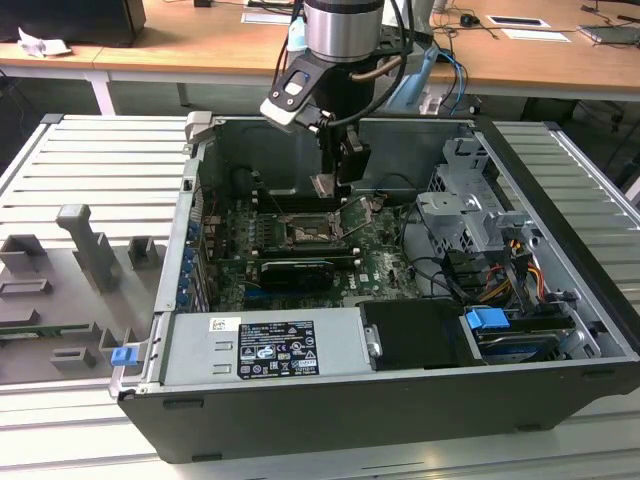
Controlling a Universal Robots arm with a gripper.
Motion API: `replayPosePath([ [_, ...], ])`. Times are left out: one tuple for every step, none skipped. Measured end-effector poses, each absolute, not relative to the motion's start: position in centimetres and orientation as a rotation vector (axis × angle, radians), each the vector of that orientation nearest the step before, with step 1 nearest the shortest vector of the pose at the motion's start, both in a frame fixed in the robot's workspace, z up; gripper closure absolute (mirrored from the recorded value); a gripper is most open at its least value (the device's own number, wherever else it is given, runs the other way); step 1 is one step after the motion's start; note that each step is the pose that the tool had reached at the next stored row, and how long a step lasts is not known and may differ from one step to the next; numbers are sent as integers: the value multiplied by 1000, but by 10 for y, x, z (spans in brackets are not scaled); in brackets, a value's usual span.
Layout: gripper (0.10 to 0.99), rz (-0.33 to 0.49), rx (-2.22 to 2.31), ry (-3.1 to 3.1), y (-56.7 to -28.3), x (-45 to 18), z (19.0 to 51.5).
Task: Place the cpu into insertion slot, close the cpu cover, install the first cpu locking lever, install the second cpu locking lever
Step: 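Place the cpu into insertion slot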
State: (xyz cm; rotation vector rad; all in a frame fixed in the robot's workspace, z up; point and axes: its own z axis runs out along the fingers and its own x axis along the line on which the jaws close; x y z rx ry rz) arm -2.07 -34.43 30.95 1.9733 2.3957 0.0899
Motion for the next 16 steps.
replayPosePath([
  [561, 90, 1973, 2396, -344, -21, 308],
  [561, 90, 1973, 2396, -344, -21, 306],
  [561, 90, 1973, 2396, -344, -21, 305],
  [561, 90, 1973, 2396, -344, -21, 303],
  [561, 90, 1973, 2396, -344, -21, 302],
  [561, 90, 1973, 2396, -344, -21, 301],
  [561, 90, 1973, 2396, -344, -21, 300],
  [561, 90, 1973, 2396, -344, -21, 298],
  [561, 90, 1973, 2396, -344, -21, 296],
  [561, 90, 1973, 2396, -344, -21, 295],
  [561, 90, 1973, 2396, -344, -21, 294],
  [561, 90, 1973, 2396, -344, -21, 293],
  [561, 90, 1973, 2396, -344, -21, 292],
  [561, 90, 1973, 2396, -344, -21, 291],
  [561, 90, 1973, 2396, -344, -21, 290],
  [561, 90, 1973, 2396, -344, -21, 289],
])
